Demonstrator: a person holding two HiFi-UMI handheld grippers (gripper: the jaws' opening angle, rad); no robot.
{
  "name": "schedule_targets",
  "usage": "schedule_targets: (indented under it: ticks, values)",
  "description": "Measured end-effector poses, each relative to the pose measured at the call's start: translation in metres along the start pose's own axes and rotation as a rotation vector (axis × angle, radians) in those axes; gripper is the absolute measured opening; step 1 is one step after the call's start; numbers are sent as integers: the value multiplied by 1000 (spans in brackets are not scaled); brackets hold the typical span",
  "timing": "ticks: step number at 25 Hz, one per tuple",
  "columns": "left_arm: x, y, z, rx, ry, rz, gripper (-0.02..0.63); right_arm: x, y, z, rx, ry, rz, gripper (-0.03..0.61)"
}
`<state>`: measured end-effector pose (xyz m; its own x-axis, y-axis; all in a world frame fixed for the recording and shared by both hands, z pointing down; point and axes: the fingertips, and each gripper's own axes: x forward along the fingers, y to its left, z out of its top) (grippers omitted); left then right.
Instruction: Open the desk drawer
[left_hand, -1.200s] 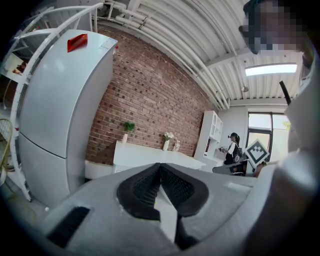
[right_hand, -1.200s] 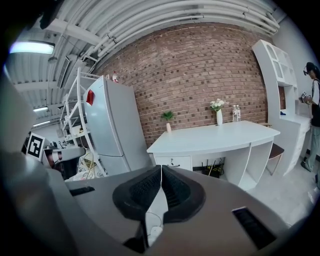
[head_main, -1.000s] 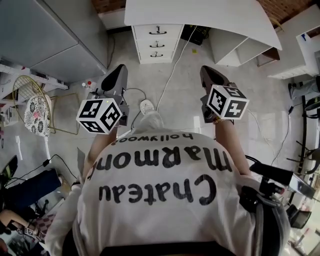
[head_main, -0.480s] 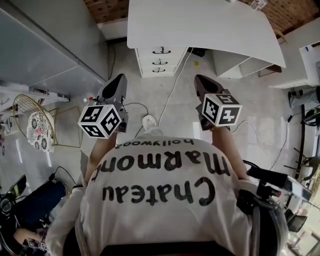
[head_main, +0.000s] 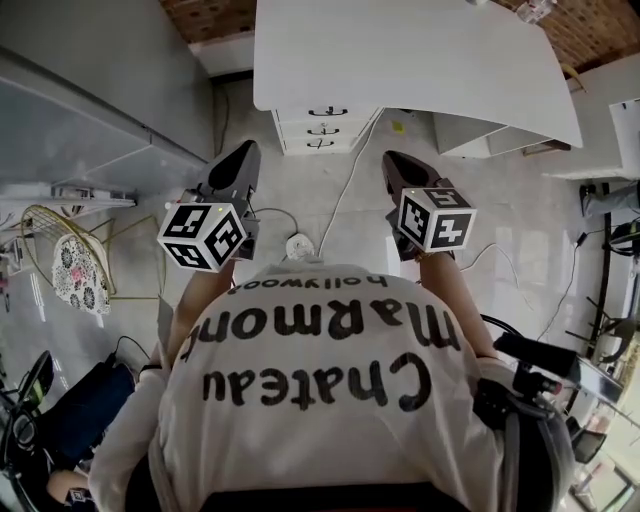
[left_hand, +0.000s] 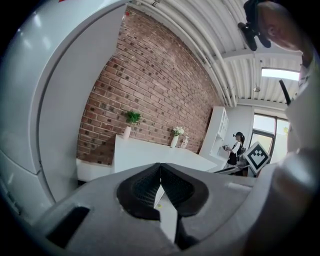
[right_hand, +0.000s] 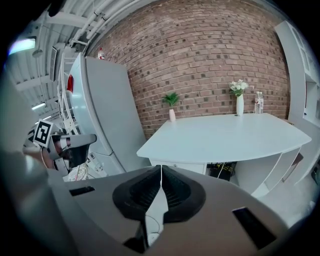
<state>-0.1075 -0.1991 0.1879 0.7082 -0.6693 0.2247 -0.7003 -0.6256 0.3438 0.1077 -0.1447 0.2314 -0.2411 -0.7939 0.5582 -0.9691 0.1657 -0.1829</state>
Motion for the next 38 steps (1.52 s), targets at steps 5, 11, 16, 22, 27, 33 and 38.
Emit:
schedule_targets:
  ticks: [5,11,16,22,27,33,38]
  values:
    - [15,3,-5,0,-1,-6,15,18,5,-2,-13,4,34,15]
    - [15,1,-27,-4,36,-17,15,41,21,-7,-45,6,115,15]
    - [4,15,-33,-39,29,34,15,60,38,-14,-116,41,163,15]
    - [-4,24,-51,-56,40,105,15,90,41,-41,-207,121,214,15]
    - [-11,21,-81,-113,48,152,15,104,36,-79,-240,190,249,15]
    - [0,16,-122,-183,45,158,15,125,18,-115,-219,223,284,15]
    - [14,19,-132,-155,-1,170,15,145,8,-128,-181,194,290,15]
